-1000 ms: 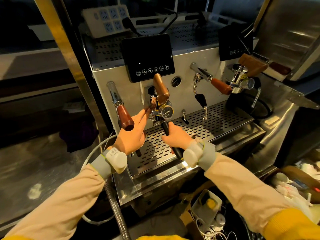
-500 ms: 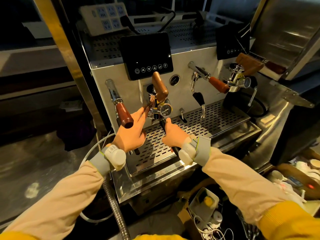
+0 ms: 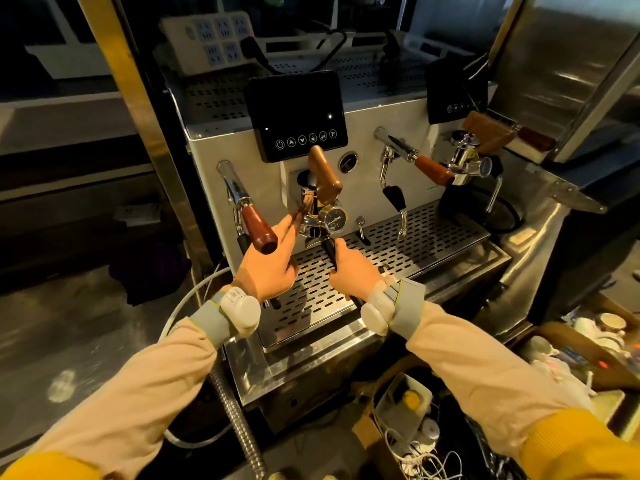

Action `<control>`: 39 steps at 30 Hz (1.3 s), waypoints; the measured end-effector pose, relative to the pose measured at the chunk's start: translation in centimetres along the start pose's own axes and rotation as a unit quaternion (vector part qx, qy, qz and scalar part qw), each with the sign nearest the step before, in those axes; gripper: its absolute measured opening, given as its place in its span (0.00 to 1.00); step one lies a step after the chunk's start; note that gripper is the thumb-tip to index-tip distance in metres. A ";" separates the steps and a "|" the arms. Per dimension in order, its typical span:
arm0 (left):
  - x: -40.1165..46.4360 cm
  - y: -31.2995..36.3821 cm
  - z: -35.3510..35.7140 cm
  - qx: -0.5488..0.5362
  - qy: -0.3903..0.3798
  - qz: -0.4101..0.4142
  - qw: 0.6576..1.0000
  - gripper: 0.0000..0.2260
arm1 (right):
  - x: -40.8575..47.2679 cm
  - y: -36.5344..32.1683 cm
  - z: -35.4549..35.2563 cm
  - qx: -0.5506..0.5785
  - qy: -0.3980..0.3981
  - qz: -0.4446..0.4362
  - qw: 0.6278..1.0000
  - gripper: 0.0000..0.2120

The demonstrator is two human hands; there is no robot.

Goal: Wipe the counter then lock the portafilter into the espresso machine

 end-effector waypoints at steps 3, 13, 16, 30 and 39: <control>0.0 0.1 -0.1 -0.004 0.006 0.000 1.000 0.33 | 0.2 0.0 0.0 0.021 -0.008 0.006 1.000 0.24; -0.4 0.7 -0.6 0.003 0.041 0.025 0.999 0.32 | 0.9 0.4 0.3 0.053 -0.019 0.006 0.998 0.21; -0.3 0.4 -0.2 0.006 0.032 0.018 0.999 0.34 | 1.2 0.5 0.5 0.056 -0.023 0.005 0.998 0.23; -0.5 2.1 -1.0 0.014 0.028 -0.074 0.997 0.35 | 1.8 1.0 0.8 0.087 -0.092 -0.064 0.990 0.17; -2.7 5.7 -3.8 -0.161 0.120 -0.114 0.973 0.28 | 2.0 3.0 -3.2 0.013 -0.160 -0.181 0.970 0.23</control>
Point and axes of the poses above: each hand's wrist, its own x-axis towards the middle knuckle, its own z-axis out of the palm, y = z × x, the point moved 8 cm from there along x, towards the middle knuckle, and after that the axes turned 4 degrees about x, right-handed, at the moved point
